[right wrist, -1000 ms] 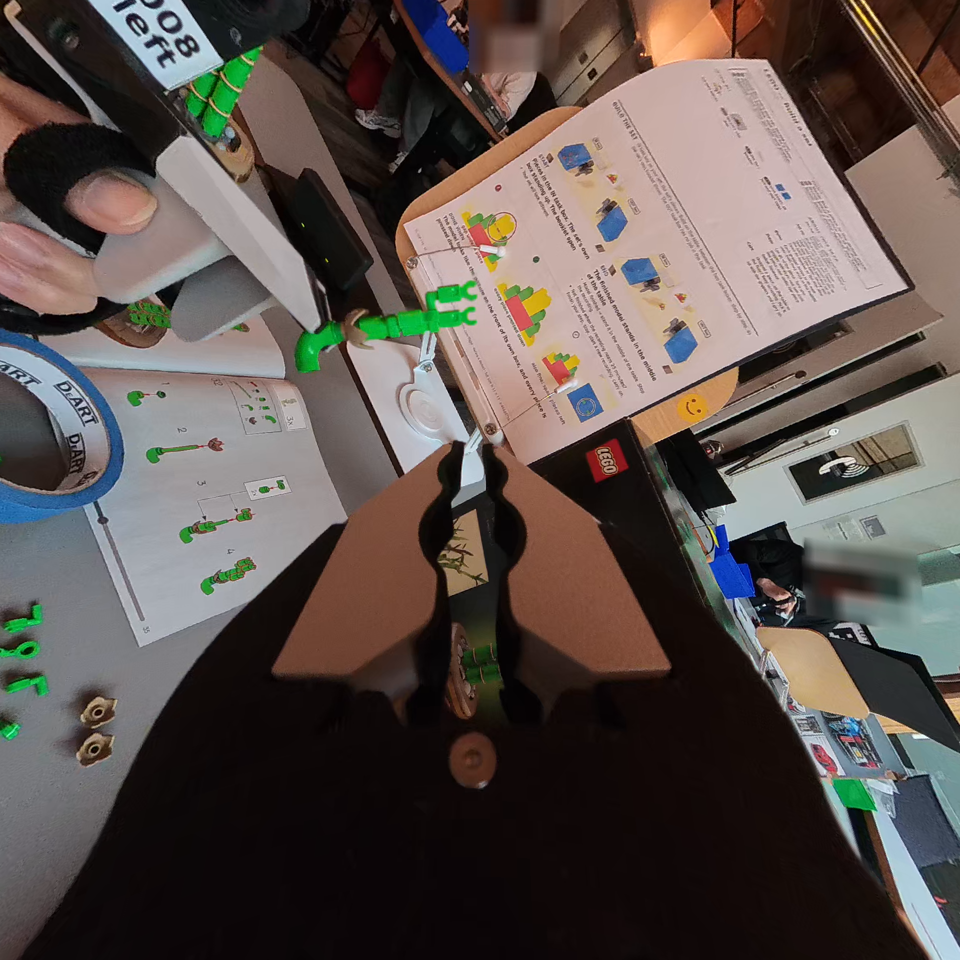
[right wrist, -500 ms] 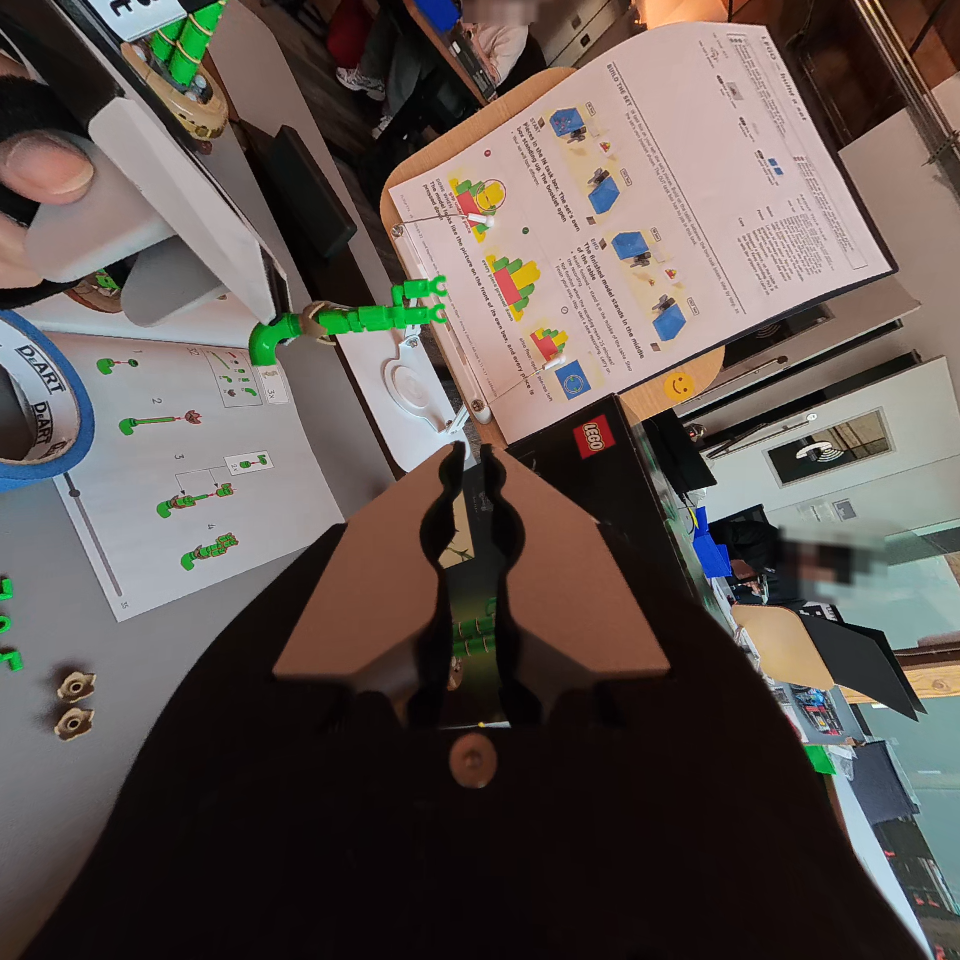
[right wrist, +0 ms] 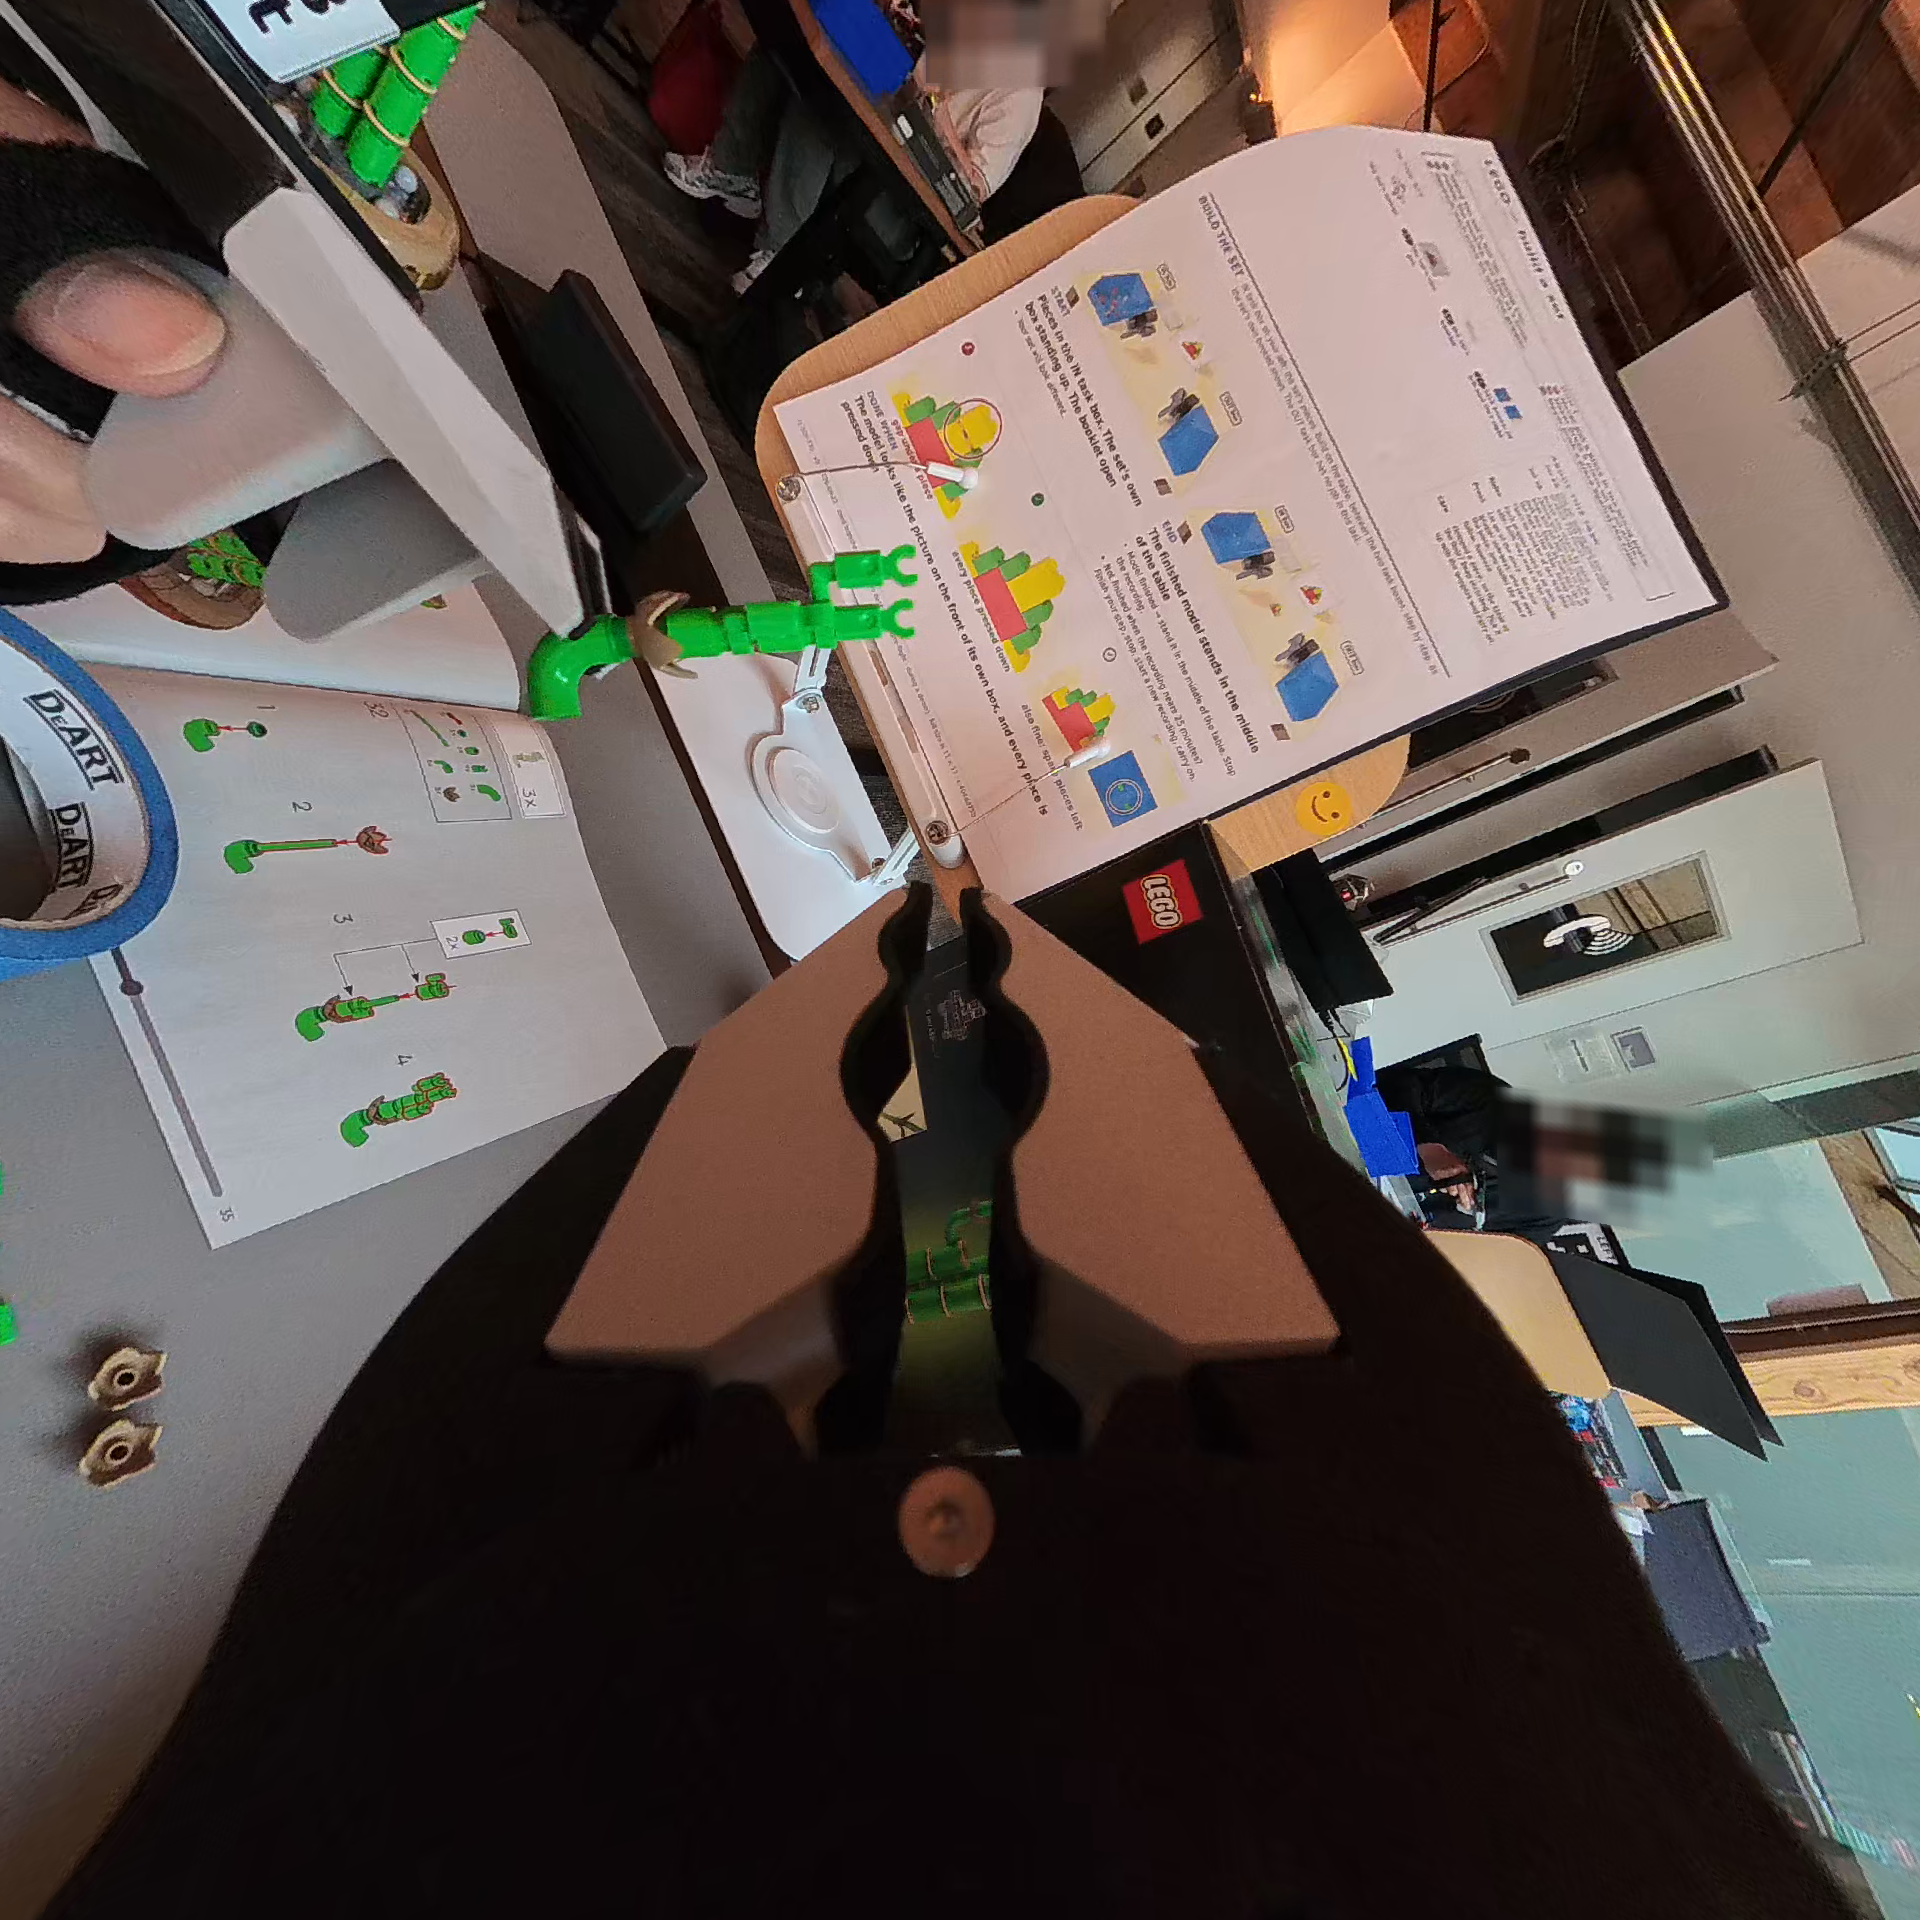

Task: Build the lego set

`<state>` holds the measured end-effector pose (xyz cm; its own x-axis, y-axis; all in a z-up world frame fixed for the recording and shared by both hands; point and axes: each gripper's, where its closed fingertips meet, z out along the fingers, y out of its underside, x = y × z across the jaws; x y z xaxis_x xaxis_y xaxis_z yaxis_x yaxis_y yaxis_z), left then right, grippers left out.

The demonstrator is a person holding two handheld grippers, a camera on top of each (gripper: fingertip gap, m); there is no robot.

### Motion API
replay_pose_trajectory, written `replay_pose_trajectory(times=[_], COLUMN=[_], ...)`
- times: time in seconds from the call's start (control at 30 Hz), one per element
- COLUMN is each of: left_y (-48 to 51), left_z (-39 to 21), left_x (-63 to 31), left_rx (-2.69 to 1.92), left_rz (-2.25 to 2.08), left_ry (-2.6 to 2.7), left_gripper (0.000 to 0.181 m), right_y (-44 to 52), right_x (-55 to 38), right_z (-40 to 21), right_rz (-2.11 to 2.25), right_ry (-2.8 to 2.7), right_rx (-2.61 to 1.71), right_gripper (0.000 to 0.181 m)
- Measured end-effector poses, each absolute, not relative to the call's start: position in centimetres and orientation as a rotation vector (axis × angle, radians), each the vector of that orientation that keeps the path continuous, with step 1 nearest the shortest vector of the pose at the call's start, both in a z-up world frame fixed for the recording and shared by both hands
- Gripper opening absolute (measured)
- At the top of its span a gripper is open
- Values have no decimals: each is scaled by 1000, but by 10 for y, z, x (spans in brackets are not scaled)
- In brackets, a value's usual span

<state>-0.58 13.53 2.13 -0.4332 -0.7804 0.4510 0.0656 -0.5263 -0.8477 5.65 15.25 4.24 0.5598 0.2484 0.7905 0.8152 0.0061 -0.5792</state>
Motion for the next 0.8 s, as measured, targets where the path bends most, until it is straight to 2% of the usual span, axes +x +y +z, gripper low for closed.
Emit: replay_pose_trajectory(times=[0.8], left_y=[133], left_z=[36], left_x=[-20], left_rx=[-1080], left_rz=[-2228], left_ry=[1003], left_gripper=[4], right_y=[153], right_x=[55], right_z=[41], right_rz=[-573], right_ry=[-955], right_rx=[-1545], right_gripper=[3])
